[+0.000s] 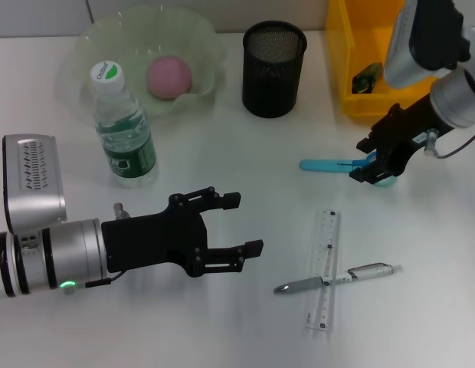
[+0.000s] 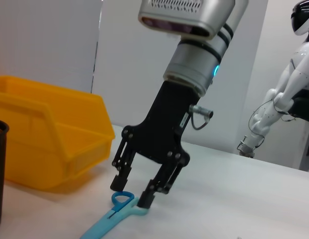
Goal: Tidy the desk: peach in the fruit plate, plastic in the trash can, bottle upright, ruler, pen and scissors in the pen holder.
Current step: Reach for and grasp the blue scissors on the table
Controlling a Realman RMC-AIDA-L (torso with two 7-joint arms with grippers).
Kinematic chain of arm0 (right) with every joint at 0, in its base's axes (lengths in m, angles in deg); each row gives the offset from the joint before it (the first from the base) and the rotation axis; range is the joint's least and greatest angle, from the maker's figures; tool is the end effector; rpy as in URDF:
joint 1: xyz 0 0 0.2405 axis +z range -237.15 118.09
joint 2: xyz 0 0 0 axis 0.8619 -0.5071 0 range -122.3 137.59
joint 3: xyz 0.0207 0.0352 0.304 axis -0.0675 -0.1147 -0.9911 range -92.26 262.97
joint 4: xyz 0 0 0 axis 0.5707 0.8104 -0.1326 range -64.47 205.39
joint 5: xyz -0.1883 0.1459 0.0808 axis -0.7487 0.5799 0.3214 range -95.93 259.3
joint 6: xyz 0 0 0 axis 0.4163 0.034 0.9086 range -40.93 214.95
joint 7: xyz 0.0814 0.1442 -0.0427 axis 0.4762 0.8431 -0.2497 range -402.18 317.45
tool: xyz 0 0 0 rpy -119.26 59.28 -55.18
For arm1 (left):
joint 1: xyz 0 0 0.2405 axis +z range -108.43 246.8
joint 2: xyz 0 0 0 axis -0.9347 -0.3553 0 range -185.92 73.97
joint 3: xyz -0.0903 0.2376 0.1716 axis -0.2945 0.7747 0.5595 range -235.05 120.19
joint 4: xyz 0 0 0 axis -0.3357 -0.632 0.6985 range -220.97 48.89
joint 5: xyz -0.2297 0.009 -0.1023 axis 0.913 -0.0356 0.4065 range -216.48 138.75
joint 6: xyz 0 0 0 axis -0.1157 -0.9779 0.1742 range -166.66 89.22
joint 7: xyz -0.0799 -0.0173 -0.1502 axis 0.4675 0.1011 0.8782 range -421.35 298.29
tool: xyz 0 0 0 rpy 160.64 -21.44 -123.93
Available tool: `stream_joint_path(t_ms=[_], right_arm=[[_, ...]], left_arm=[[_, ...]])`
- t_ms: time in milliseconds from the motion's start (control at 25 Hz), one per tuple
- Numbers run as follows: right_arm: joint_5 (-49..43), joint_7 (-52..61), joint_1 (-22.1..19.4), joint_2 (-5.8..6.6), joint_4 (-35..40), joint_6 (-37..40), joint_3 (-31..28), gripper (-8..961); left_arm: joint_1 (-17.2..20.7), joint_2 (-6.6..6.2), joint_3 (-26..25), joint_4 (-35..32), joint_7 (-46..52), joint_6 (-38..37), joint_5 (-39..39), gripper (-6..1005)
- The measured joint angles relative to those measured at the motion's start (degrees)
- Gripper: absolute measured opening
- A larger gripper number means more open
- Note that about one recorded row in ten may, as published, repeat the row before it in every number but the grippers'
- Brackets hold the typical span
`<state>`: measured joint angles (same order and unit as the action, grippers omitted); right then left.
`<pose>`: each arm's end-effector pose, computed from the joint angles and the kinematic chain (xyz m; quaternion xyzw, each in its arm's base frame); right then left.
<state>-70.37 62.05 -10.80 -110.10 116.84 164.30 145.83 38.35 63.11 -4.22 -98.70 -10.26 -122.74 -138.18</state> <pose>0.2539 0.4896 -0.0581 -0.9681 0.1194 -0.1807 0.1259 -0.3191 0.3377 -0.1400 -0.9439 -0.1441 -0.2819 0.0936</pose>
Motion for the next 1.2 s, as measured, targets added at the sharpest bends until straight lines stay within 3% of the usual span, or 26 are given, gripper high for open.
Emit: stream_joint_path(t_ms=[320,1200], right_arm=[[3.1,-4.5,-0.5,-0.36,-3.3,-4.3,-0.8,500],[3.2,-7.2,-0.6,-0.37,-7.8,-9.9,-0.8,398]], left_arm=[[-0.1,-0.11,0.3,0.0,0.1,0.2,0.0,847],[-0.3,-0.17,0.4,0.0,0.6,0.2,0.0,847]])
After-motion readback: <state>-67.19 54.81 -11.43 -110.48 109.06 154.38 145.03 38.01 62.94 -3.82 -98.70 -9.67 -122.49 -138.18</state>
